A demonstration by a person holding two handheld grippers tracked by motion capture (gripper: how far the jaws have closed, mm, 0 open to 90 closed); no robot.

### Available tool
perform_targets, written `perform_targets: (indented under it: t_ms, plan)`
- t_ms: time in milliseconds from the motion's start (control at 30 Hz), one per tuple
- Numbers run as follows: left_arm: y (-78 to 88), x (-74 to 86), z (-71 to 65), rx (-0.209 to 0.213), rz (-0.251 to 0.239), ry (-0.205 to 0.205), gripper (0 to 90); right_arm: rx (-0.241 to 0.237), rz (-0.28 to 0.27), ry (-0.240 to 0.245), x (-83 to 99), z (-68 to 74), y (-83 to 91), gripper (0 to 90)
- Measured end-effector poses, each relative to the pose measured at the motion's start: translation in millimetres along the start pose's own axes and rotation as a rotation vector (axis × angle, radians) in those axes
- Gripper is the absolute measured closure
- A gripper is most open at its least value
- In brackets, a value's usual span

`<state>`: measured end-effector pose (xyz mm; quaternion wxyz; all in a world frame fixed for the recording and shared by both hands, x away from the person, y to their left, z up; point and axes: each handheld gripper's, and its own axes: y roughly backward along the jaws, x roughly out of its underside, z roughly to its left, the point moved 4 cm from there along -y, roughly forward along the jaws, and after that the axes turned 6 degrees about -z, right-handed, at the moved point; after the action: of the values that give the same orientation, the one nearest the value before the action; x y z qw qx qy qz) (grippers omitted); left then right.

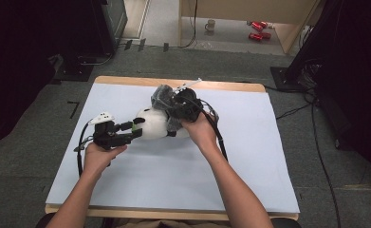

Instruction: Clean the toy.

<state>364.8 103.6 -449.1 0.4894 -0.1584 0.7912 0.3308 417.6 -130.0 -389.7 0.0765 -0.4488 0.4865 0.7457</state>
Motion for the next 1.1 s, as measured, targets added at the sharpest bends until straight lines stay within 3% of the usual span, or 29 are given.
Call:
perform_targets:
  t_ms: [100,233,433,567,633,700,900,1100]
  plan:
    - [-3.7,4.3,1.9,0.014,0.01,-0.01,32.1,-0.016,-0.004,-0.034,-1.6,-3.6,-0.3,73.4]
    - [-17.1,10.0,2.0,0.012,0.019,-0.033,30.8,-0.022,-0.003,-0.043,-2.6,-4.9,-0.5,73.4]
    - [-31.8,13.4,4.7,-0.056,-0.026,-0.088,25.7,-0.035,-0.017,-0.066,-4.1,-6.5,-0.3,73.3]
    - [-33.8,11.8,4.0,-0.095,-0.049,-0.039,42.3,-0.042,-0.036,-0.085,-8.1,-6.2,3.5,73.4]
    - [-32.9,9.9,2.2,-0.099,-0.051,-0.018,51.2,-0.044,-0.052,-0.091,-11.3,-5.0,7.8,73.3]
    - [-31.4,7.4,1.1,-0.096,-0.041,0.029,58.0,-0.059,-0.068,-0.104,-15.1,-3.1,12.7,73.4]
    - [-27.1,1.4,-0.9,-0.043,0.005,0.109,69.0,-0.125,-0.091,-0.113,-24.4,14.0,21.2,73.4]
    - [-16.3,-5.7,-5.0,0.069,0.021,0.234,72.7,-0.268,-0.098,-0.125,-29.7,41.7,24.6,73.5]
